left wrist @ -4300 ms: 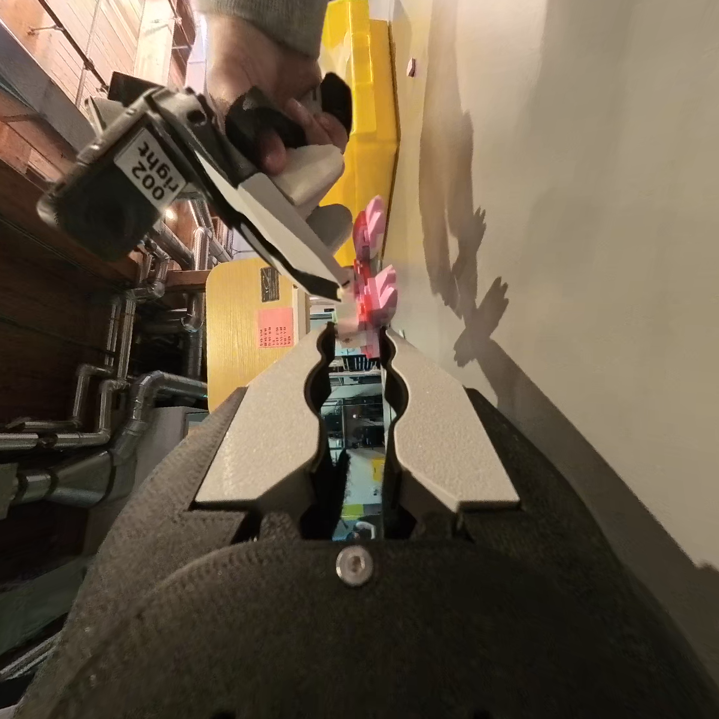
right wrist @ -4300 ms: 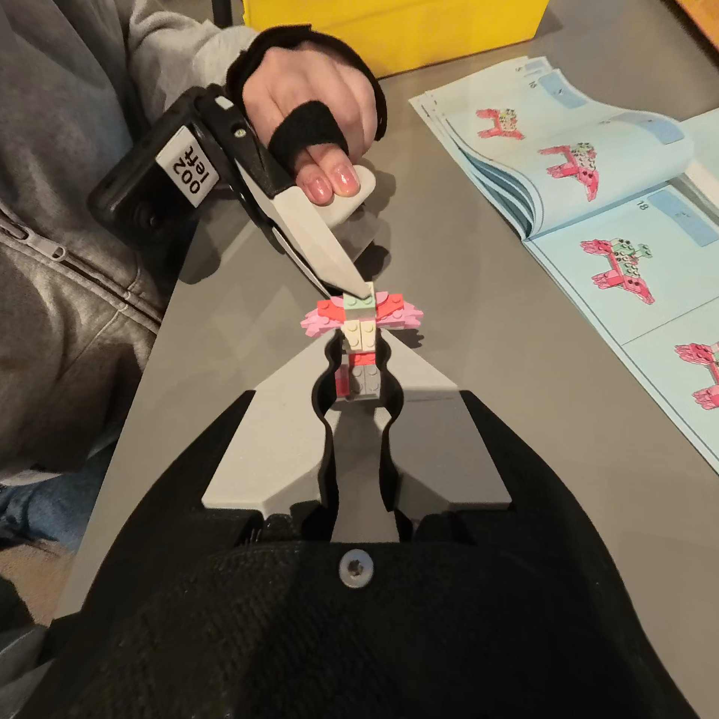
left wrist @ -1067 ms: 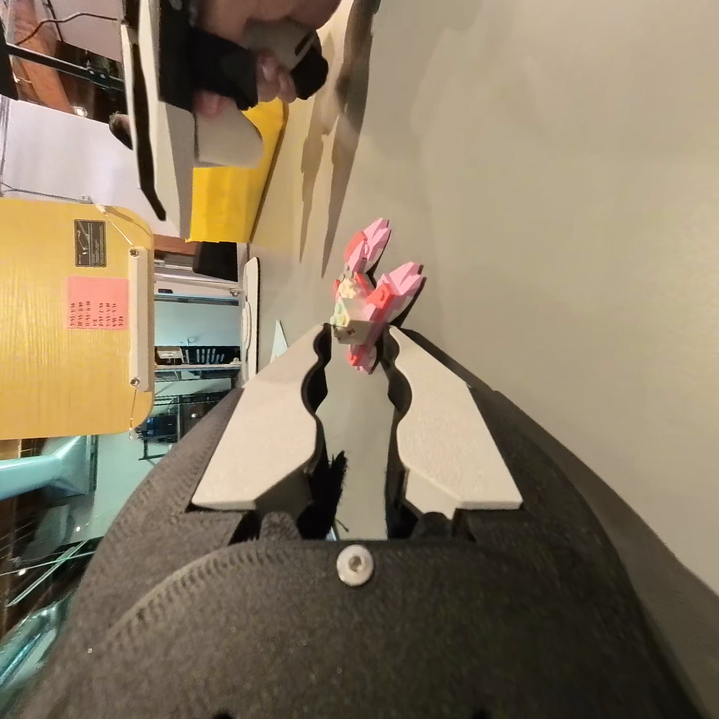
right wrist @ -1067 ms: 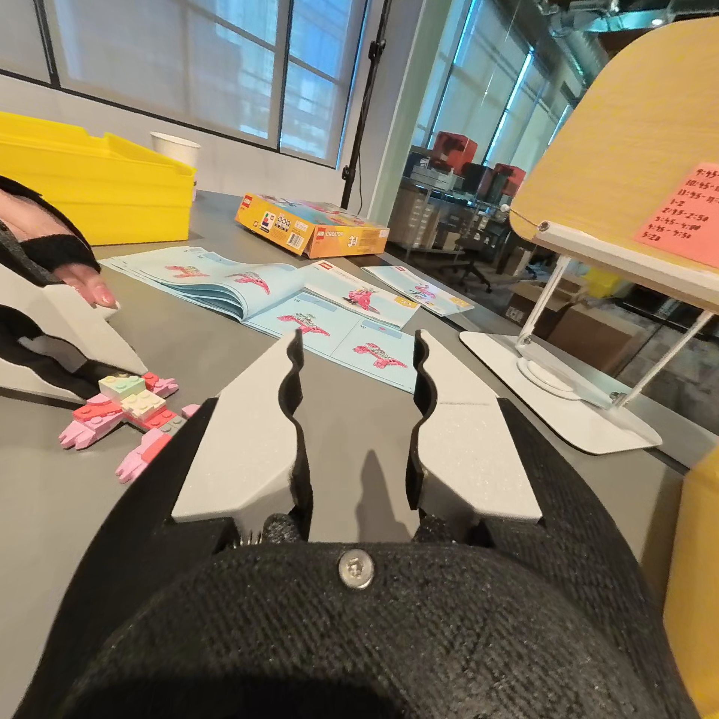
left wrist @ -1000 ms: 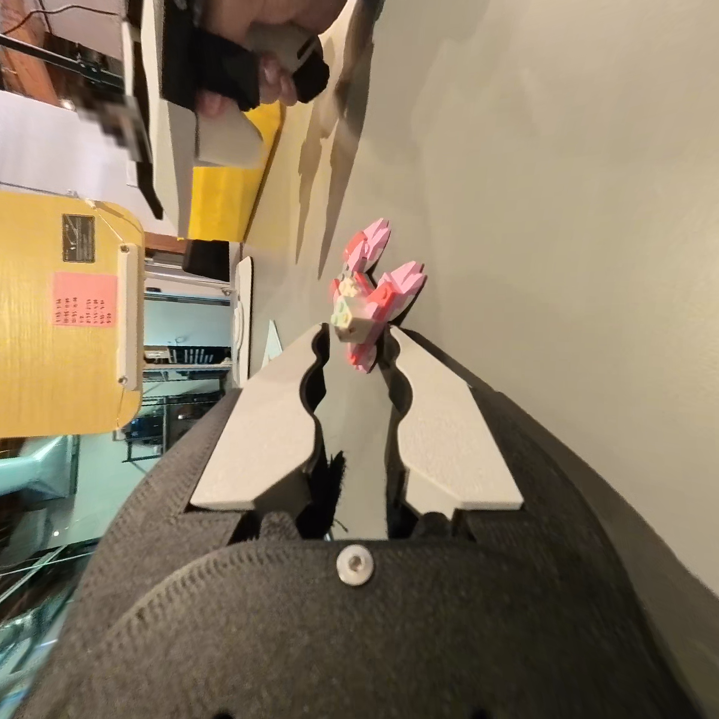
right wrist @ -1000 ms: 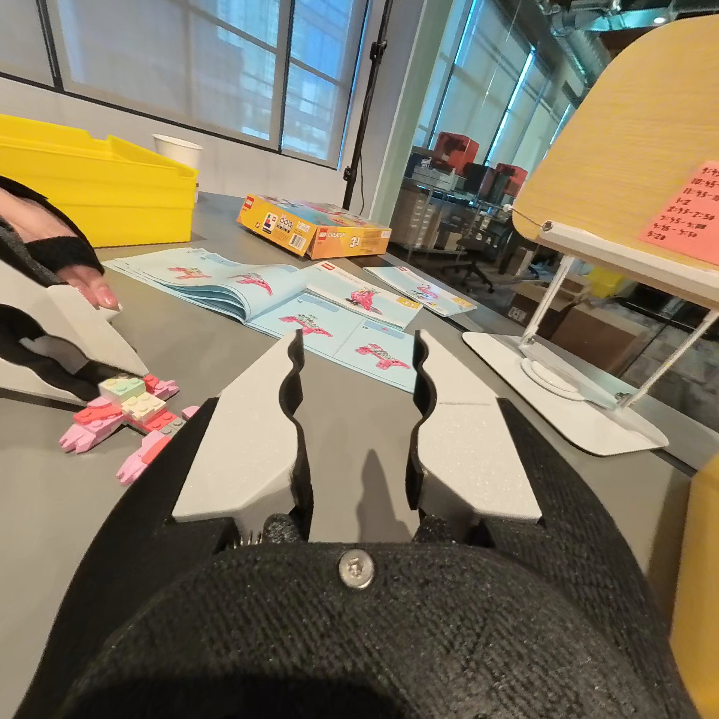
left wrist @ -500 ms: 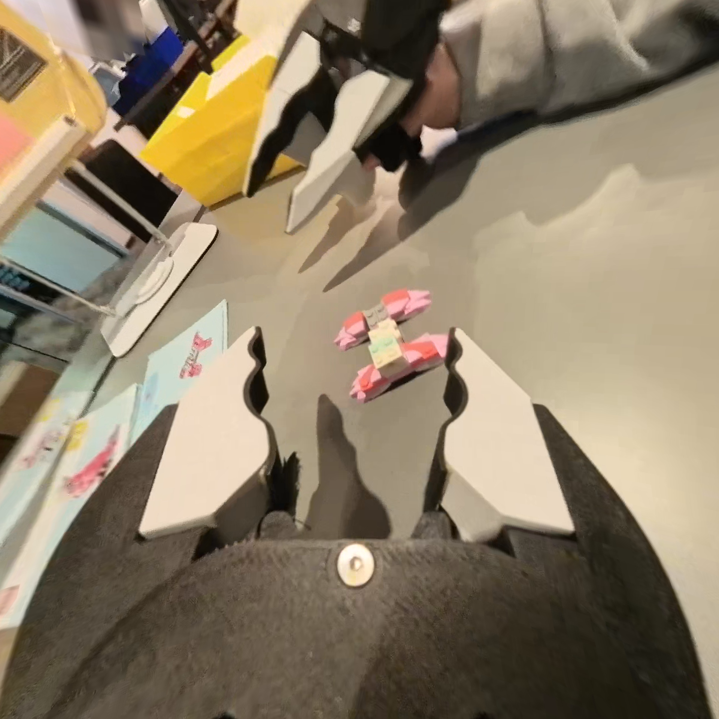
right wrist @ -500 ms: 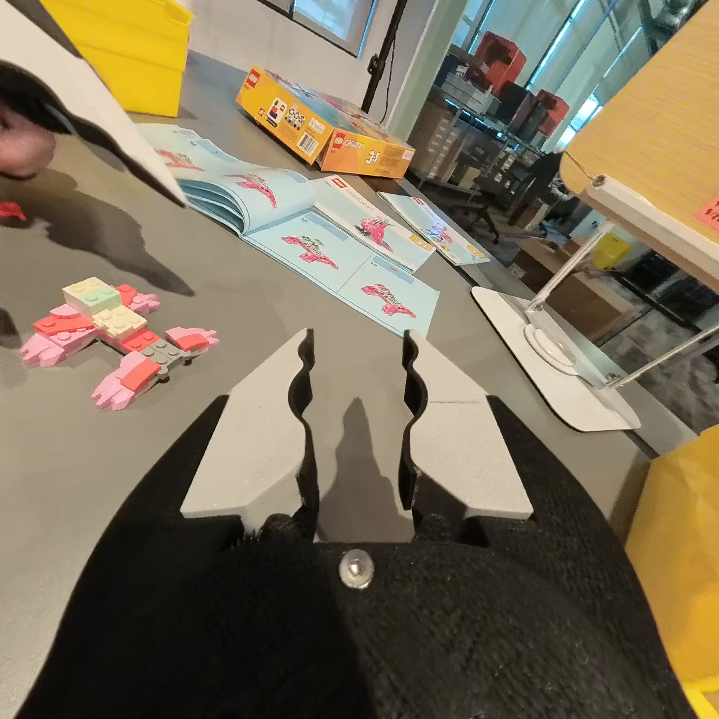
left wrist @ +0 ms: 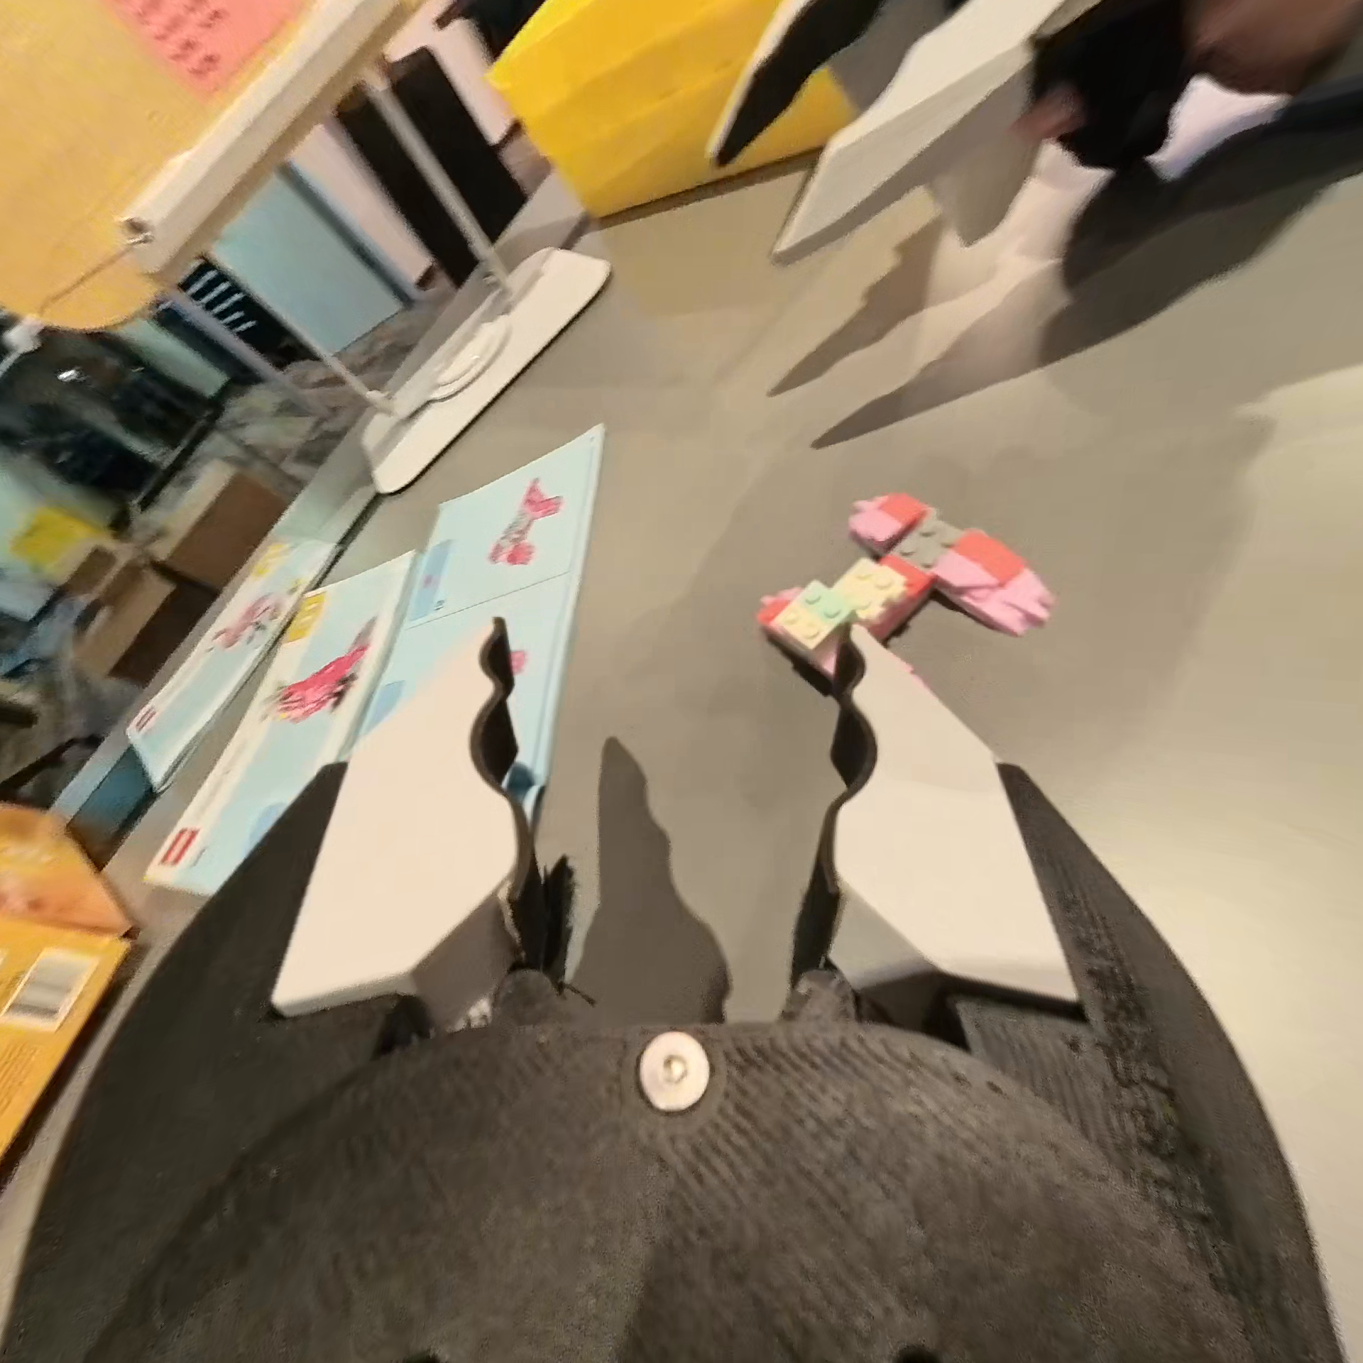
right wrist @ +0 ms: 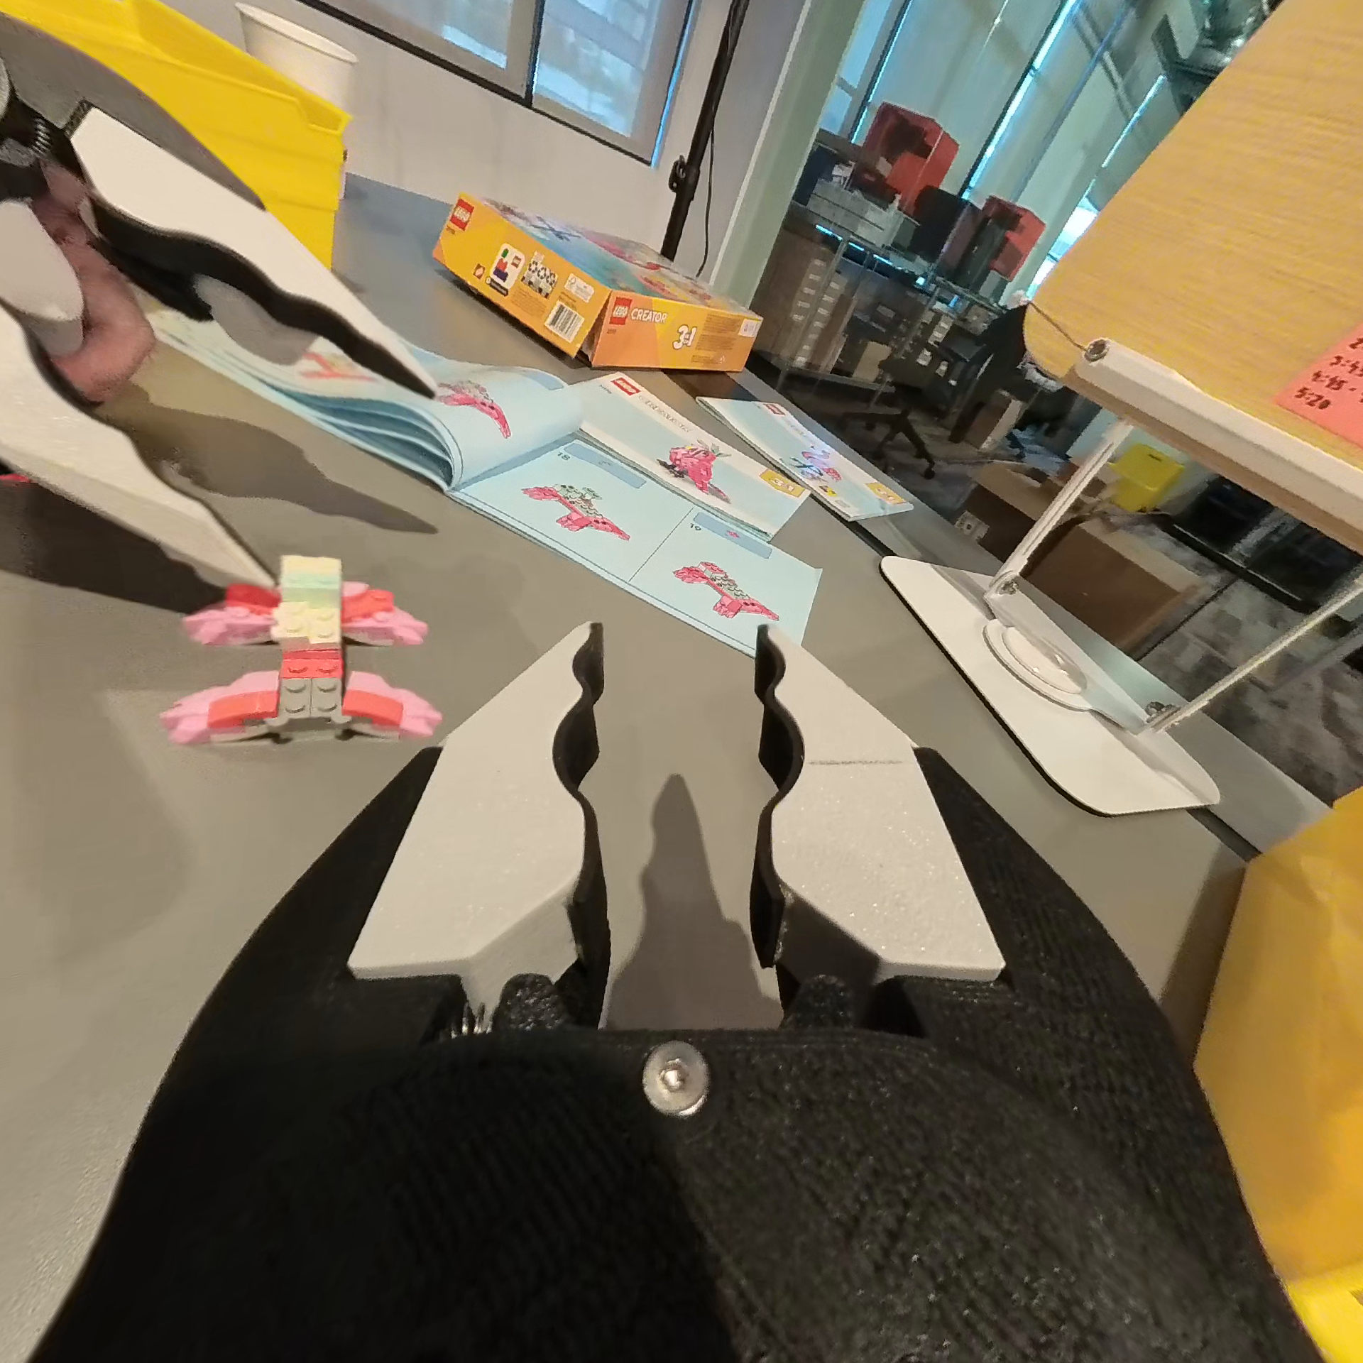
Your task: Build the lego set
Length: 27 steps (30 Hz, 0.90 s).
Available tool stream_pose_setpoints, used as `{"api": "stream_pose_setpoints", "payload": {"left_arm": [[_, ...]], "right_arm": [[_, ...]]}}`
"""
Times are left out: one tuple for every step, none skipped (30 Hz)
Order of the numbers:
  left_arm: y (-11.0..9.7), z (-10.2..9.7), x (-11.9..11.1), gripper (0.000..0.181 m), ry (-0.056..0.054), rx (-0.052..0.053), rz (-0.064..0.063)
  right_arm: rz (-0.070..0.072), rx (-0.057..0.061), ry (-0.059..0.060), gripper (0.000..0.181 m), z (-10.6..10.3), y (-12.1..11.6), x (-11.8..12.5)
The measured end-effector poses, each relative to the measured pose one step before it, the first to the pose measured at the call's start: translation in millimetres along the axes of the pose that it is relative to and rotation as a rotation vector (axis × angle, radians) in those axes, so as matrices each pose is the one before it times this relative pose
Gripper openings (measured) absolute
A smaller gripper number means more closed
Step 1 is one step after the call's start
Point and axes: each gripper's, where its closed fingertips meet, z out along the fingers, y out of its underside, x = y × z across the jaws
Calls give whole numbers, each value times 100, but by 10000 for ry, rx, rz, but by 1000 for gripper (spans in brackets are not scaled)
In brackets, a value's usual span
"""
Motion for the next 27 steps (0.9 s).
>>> {"api": "stream_pose_setpoints", "payload": {"left_arm": [[26,-76,-767,86,-392,2,-184],[-87,-135,-759,86,-366,82,-201],[-227,-172,-592,86,-225,179,-238],[-324,-206,-473,86,-144,249,-307],[-388,-237,-435,86,-112,288,-326],[-372,-232,-401,85,-94,289,-310],[-277,-180,-282,84,-29,231,-308],[-194,-129,-215,84,20,166,-318],[-139,-80,-146,84,55,104,-329],[-104,-38,-86,84,92,89,-339],[-73,-16,-31,84,121,69,-343],[-28,-8,11,84,135,44,-316],[-7,3,5,84,121,39,-256],[19,11,-3,84,91,15,-186],[36,15,-6,84,55,0,-112],[14,17,15,84,33,10,-34],[-15,4,72,83,28,11,37],[-41,9,123,83,20,18,90],[-14,18,177,83,26,9,129],[10,46,226,83,35,-18,158],[37,52,237,82,35,-30,175],[23,57,245,82,35,-27,181],[14,54,266,82,45,-25,181],[24,47,247,82,38,-25,173],[-12,37,210,82,25,-13,175],[-3,37,198,81,24,-13,174],[20,43,167,81,22,-27,161]], "right_arm": [[67,67,61,39,-39,-88,133],[60,88,71,39,-58,-106,146],[51,104,82,39,-68,-128,163],[33,109,118,38,-92,-123,228],[4,113,165,38,-99,-127,293],[-27,120,212,37,-125,-140,374],[-55,136,247,36,-149,-190,432],[-64,131,267,35,-159,-179,463],[-60,100,237,33,-151,-131,416],[-45,78,170,32,-113,-113,314],[-15,71,118,31,-88,-106,217],[2,57,96,29,-57,-74,183],[-5,24,65,28,-25,-21,101],[-20,-15,32,26,2,48,44],[-27,-30,9,25,32,65,5],[-32,-18,-6,25,23,46,-46],[-35,-6,-4,25,29,6,-46],[-42,4,7,24,10,-24,-34],[-43,10,22,24,4,-27,4],[-34,8,25,23,-7,-17,17],[-16,4,15,22,-11,-3,11],[4,0,7,22,9,1,11],[16,-3,9,22,14,27,26],[17,-5,11,22,18,26,20],[17,-7,7,21,3,30,19],[15,-7,6,21,17,28,15],[7,2,7,21,5,3,17]]}}
